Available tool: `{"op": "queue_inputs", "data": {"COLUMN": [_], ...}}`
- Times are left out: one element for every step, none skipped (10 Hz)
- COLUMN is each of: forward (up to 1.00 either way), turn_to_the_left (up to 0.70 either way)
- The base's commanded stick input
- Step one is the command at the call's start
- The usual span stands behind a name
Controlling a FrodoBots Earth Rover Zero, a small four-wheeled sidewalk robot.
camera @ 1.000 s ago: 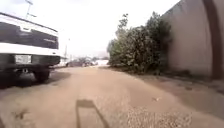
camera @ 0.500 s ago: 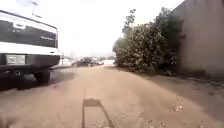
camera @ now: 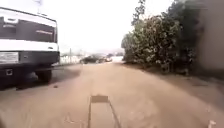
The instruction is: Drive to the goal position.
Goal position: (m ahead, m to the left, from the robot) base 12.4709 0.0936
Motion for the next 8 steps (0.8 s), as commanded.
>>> {"op": "queue_inputs", "data": {"forward": [0.70,0.70,0.70,0.70,0.70,0.70,0.70,0.70], "turn_to_the_left": [0.00,0.00,0.00,0.00,0.00,0.05,0.11,0.04]}}
